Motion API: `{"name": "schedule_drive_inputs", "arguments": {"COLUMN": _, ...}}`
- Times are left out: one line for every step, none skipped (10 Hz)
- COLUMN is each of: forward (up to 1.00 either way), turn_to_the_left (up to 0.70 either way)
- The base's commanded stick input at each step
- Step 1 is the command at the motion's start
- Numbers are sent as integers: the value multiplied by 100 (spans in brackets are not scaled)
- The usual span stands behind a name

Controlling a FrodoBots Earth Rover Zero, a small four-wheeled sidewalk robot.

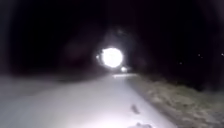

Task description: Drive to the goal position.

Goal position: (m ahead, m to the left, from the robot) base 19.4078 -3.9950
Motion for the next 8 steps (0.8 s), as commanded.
{"name": "schedule_drive_inputs", "arguments": {"forward": 100, "turn_to_the_left": 0}}
{"name": "schedule_drive_inputs", "arguments": {"forward": 100, "turn_to_the_left": 0}}
{"name": "schedule_drive_inputs", "arguments": {"forward": 100, "turn_to_the_left": 0}}
{"name": "schedule_drive_inputs", "arguments": {"forward": 100, "turn_to_the_left": 0}}
{"name": "schedule_drive_inputs", "arguments": {"forward": 100, "turn_to_the_left": 0}}
{"name": "schedule_drive_inputs", "arguments": {"forward": 100, "turn_to_the_left": 0}}
{"name": "schedule_drive_inputs", "arguments": {"forward": 100, "turn_to_the_left": 0}}
{"name": "schedule_drive_inputs", "arguments": {"forward": 100, "turn_to_the_left": 0}}
